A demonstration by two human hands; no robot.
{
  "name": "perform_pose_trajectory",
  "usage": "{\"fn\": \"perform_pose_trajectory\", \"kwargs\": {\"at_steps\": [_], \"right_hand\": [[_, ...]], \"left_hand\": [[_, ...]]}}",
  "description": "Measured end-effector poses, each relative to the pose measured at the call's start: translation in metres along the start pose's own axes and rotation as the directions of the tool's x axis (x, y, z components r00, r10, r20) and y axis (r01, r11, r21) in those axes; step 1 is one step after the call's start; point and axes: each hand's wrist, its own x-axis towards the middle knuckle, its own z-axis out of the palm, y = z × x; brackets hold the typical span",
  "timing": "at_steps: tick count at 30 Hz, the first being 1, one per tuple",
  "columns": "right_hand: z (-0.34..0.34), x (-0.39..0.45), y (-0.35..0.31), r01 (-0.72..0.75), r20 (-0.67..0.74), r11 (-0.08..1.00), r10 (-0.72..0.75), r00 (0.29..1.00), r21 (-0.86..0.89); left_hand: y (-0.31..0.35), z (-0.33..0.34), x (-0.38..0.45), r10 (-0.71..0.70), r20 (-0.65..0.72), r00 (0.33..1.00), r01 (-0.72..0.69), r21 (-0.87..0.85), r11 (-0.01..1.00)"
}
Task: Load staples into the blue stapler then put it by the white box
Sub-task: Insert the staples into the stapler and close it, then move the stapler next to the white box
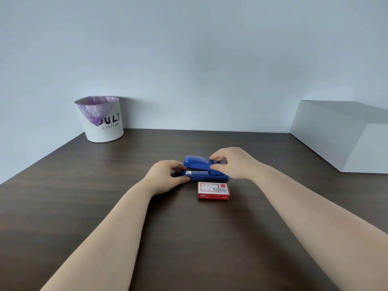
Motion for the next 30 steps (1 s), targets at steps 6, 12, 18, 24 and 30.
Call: {"fn": "perform_pose_trajectory", "kwargs": {"at_steps": [6,12,18,24,30], "right_hand": [[0.009,-0.009,0.018,-0.038,-0.051,0.999,0.039,0.998,0.024],[0.007,-0.006,0.027,-0.035,-0.065,0.999,0.036,0.997,0.011],[0.004,-0.019,0.066,-0.148,-0.194,0.986,0.16,0.968,0.073],[-0.007,-0.044,0.123,-0.228,-0.376,0.961,0.271,0.886,0.156],[-0.02,-0.039,0.177,-0.316,-0.472,0.928,0.371,0.8,0.195]], "left_hand": [[-0.002,0.003,0.004,-0.02,-0.011,1.0,0.02,-0.011,1.0],[0.008,0.004,0.018,-0.17,-0.009,0.985,0.168,-0.125,0.978],[0.046,0.02,0.047,-0.208,-0.196,0.958,0.216,0.02,0.976],[0.117,0.062,0.08,-0.13,-0.218,0.967,0.139,0.025,0.99],[0.166,0.12,0.119,-0.148,-0.099,0.984,0.147,-0.024,0.989]]}}
